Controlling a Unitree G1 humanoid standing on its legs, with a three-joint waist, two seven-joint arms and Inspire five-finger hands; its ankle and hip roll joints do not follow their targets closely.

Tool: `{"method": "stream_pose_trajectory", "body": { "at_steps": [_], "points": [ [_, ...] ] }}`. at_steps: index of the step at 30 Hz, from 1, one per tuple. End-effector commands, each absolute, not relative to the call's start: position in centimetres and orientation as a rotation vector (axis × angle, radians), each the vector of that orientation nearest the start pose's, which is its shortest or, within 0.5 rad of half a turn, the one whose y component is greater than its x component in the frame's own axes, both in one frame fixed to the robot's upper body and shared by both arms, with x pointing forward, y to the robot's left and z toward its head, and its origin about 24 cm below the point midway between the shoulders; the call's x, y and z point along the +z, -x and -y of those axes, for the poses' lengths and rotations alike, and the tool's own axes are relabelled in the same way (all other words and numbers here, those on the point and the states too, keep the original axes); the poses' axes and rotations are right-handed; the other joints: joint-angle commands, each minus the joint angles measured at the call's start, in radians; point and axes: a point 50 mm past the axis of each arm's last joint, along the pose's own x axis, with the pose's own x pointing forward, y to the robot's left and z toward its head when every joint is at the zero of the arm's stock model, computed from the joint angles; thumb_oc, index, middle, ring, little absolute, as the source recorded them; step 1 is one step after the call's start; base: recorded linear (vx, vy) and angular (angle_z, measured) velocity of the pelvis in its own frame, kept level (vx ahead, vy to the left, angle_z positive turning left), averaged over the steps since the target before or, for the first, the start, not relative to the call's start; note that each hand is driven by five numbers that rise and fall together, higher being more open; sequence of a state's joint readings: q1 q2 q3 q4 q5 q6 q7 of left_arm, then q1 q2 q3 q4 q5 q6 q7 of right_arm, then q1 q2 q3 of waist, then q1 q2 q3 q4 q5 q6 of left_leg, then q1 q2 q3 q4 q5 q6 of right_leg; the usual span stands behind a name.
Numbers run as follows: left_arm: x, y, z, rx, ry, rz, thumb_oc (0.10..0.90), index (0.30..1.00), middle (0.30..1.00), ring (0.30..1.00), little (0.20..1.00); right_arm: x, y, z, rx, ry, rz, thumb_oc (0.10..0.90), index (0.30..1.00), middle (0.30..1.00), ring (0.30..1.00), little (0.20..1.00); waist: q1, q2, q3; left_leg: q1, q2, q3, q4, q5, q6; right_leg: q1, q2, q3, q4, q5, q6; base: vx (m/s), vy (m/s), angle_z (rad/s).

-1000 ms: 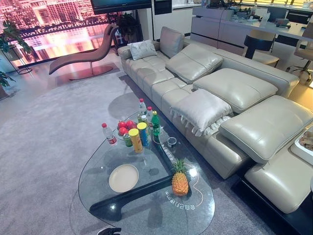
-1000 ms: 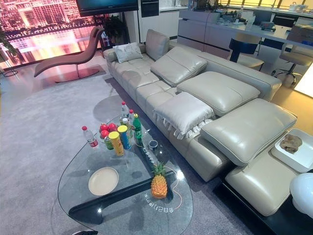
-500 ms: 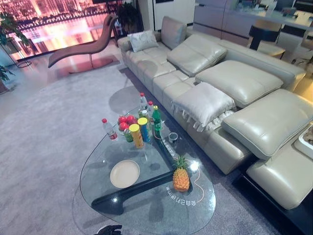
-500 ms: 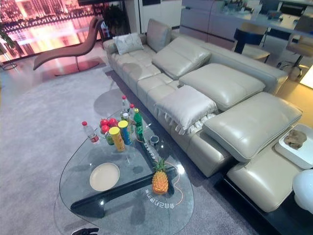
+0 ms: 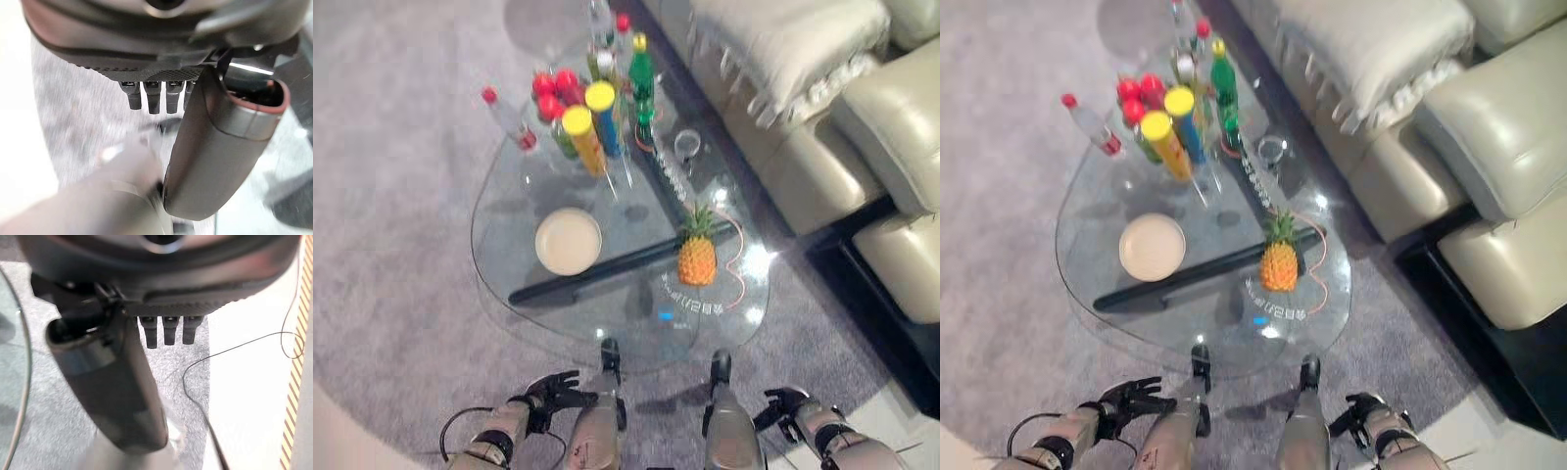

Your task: Pick up the fruit to the plate

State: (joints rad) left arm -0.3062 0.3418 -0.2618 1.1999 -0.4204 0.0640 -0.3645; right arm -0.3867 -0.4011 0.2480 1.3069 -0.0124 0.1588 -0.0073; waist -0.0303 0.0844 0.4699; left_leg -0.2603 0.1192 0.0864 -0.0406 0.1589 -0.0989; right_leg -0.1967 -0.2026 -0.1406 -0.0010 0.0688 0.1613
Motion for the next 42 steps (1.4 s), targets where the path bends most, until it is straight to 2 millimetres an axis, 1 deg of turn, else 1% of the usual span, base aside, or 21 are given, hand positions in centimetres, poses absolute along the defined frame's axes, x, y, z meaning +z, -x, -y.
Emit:
{"method": "stream_pose_trajectory", "body": {
  "at_steps": [1, 2, 5, 6, 7, 8, 10, 14, 17, 19, 21, 23, 28, 33, 39, 40, 42],
  "points": [
    [-10.3, -22.0, -24.4, -0.067, 0.194, -0.878, 0.800, 0.900, 0.900, 0.900, 0.900, -7.9, -23.0, 30.3, -0.318, 0.566, -0.954, 0.800, 0.900, 0.900, 0.900, 0.900, 0.015, -0.028, 0.037, -0.133, -0.023, -0.047, 0.170, -0.083, 0.004, -0.212, -0.030, 0.036, 0.194, -0.007, -0.023, -0.22, 0.028, -0.07],
    [-9.3, -23.5, -24.5, 0.015, 0.233, -0.788, 0.800, 0.900, 0.900, 0.900, 0.900, -6.9, -24.1, 30.3, -0.395, 0.565, -0.849, 0.800, 0.900, 0.900, 0.900, 0.900, 0.011, -0.026, 0.050, -0.188, -0.025, -0.038, 0.200, -0.085, 0.007, -0.267, -0.026, 0.042, 0.227, -0.013, -0.023, -0.18, 0.024, -0.06],
    [-7.6, -25.3, -25.4, 0.135, 0.272, -0.668, 0.800, 0.900, 0.900, 0.900, 0.900, -5.7, -25.1, 30.6, -0.475, 0.547, -0.738, 0.800, 0.900, 0.900, 0.900, 0.900, 0.001, -0.024, 0.050, -0.254, -0.029, -0.035, 0.224, -0.087, 0.011, -0.336, -0.017, 0.055, 0.252, -0.018, -0.024, -0.12, 0.025, -0.05],
    [-6.7, -26.2, -25.8, 0.190, 0.285, -0.606, 0.800, 0.900, 0.900, 0.900, 0.900, -4.9, -25.8, 30.7, -0.508, 0.541, -0.682, 0.800, 0.900, 0.900, 0.900, 0.900, -0.002, -0.021, 0.050, -0.284, -0.032, -0.035, 0.226, -0.085, 0.013, -0.367, -0.012, 0.062, 0.258, -0.019, -0.027, -0.08, 0.031, -0.02],
    [-6.4, -26.4, -25.9, 0.200, 0.290, -0.593, 0.800, 0.900, 0.900, 0.900, 0.900, -4.7, -25.9, 30.7, -0.515, 0.540, -0.669, 0.800, 0.900, 0.900, 0.900, 0.900, -0.002, -0.021, 0.050, -0.293, -0.033, -0.035, 0.227, -0.084, 0.014, -0.377, -0.010, 0.063, 0.261, -0.019, -0.028, -0.11, 0.043, 0.00],
    [-5.6, -27.2, -26.2, 0.239, 0.303, -0.543, 0.800, 0.900, 0.900, 0.900, 0.900, -3.9, -26.6, 30.7, -0.544, 0.530, -0.608, 0.800, 0.900, 0.900, 0.900, 0.900, -0.004, -0.018, 0.050, -0.320, -0.036, -0.031, 0.232, -0.082, 0.017, -0.407, -0.004, 0.065, 0.270, -0.020, -0.031, -0.09, 0.033, -0.03],
    [-4.7, -28.0, -26.4, 0.289, 0.315, -0.479, 0.800, 0.900, 0.900, 0.900, 0.900, -2.8, -27.6, 30.5, -0.581, 0.515, -0.526, 0.800, 0.900, 0.900, 0.900, 0.900, -0.002, -0.018, 0.050, -0.360, -0.038, -0.031, 0.256, -0.086, 0.017, -0.448, -0.001, 0.062, 0.297, -0.027, -0.034, -0.08, 0.009, -0.05],
    [-3.4, -29.0, -26.9, 0.347, 0.306, -0.411, 0.800, 0.900, 0.900, 0.900, 0.900, -1.7, -28.5, 30.6, -0.615, 0.485, -0.464, 0.800, 0.900, 0.900, 0.900, 0.900, 0.004, -0.022, 0.050, -0.434, -0.037, -0.038, 0.323, -0.101, 0.016, -0.514, 0.000, 0.050, 0.353, -0.044, -0.042, -0.02, -0.031, 0.04],
    [-2.7, -29.4, -27.4, 0.393, 0.298, -0.380, 0.800, 0.900, 0.900, 0.900, 0.900, -1.0, -29.0, 30.6, -0.624, 0.474, -0.429, 0.800, 0.900, 0.900, 0.900, 0.900, 0.006, -0.023, 0.050, -0.475, -0.037, -0.043, 0.370, -0.118, 0.017, -0.554, 0.001, 0.050, 0.385, -0.055, -0.047, 0.00, -0.021, 0.10],
    [-2.6, -29.4, -27.6, 0.423, 0.288, -0.372, 0.800, 0.900, 0.900, 0.900, 0.900, -0.8, -29.2, 30.5, -0.627, 0.477, -0.412, 0.800, 0.900, 0.900, 0.900, 0.900, 0.007, -0.023, 0.050, -0.487, -0.036, -0.046, 0.390, -0.130, 0.018, -0.568, 0.004, 0.051, 0.403, -0.065, -0.048, 0.01, -0.003, 0.02],
    [-2.1, -29.4, -28.2, 0.519, 0.257, -0.324, 0.800, 0.900, 0.900, 0.900, 0.900, -0.2, -29.6, 30.6, -0.632, 0.476, -0.378, 0.800, 0.900, 0.900, 0.900, 0.900, 0.009, -0.023, 0.050, -0.510, -0.036, -0.052, 0.412, -0.138, 0.020, -0.596, 0.009, 0.054, 0.424, -0.070, -0.050, 0.03, 0.003, 0.03],
    [-1.9, -29.3, -28.4, 0.548, 0.242, -0.315, 0.800, 0.900, 0.900, 0.900, 0.900, 0.2, -29.8, 30.7, -0.638, 0.475, -0.359, 0.800, 0.900, 0.900, 0.900, 0.900, 0.011, -0.022, 0.050, -0.519, -0.036, -0.055, 0.419, -0.141, 0.020, -0.605, 0.010, 0.056, 0.429, -0.073, -0.049, 0.01, 0.005, 0.04],
    [-2.3, -29.4, -27.6, 0.504, 0.240, -0.320, 0.800, 0.900, 0.900, 0.900, 0.900, 0.7, -30.1, 30.7, -0.660, 0.449, -0.325, 0.800, 0.900, 0.900, 0.900, 0.900, 0.017, -0.021, 0.050, -0.537, -0.039, -0.059, 0.424, -0.142, 0.020, -0.625, 0.011, 0.051, 0.432, -0.069, -0.050, 0.00, 0.000, 0.00],
    [-2.3, -29.5, -26.9, 0.443, 0.236, -0.318, 0.800, 0.900, 0.900, 0.900, 0.900, 1.7, -30.5, 31.5, -0.698, 0.435, -0.295, 0.800, 0.900, 0.900, 0.900, 0.900, 0.022, -0.018, 0.050, -0.550, -0.038, -0.057, 0.430, -0.148, 0.018, -0.638, 0.006, 0.043, 0.438, -0.071, -0.048, 0.00, 0.000, 0.00],
    [-2.6, -29.4, -26.8, 0.426, 0.214, -0.330, 0.800, 0.900, 0.900, 0.900, 0.900, 2.9, -30.2, 33.1, -0.852, 0.345, -0.246, 0.800, 0.900, 0.900, 0.900, 0.900, 0.027, -0.020, 0.050, -0.551, -0.033, -0.060, 0.436, -0.152, 0.017, -0.636, 0.005, 0.038, 0.441, -0.071, -0.047, 0.01, -0.002, 0.00],
    [-2.7, -29.3, -26.8, 0.424, 0.212, -0.331, 0.800, 0.900, 0.900, 0.900, 0.900, 3.4, -30.2, 33.5, -0.892, 0.322, -0.218, 0.800, 0.900, 0.900, 0.900, 0.900, 0.027, -0.019, 0.050, -0.551, -0.032, -0.061, 0.435, -0.153, 0.017, -0.636, 0.005, 0.038, 0.441, -0.071, -0.046, 0.02, -0.031, 0.00],
    [-2.8, -29.1, -26.9, 0.418, 0.206, -0.336, 0.800, 0.900, 0.900, 0.900, 0.900, 5.6, -30.4, 34.5, -1.005, 0.290, -0.117, 0.800, 0.900, 0.900, 0.900, 0.900, 0.028, -0.019, 0.050, -0.552, -0.031, -0.060, 0.436, -0.153, 0.018, -0.637, 0.004, 0.036, 0.443, -0.070, -0.045, 0.01, -0.016, 0.00]
  ]
}}
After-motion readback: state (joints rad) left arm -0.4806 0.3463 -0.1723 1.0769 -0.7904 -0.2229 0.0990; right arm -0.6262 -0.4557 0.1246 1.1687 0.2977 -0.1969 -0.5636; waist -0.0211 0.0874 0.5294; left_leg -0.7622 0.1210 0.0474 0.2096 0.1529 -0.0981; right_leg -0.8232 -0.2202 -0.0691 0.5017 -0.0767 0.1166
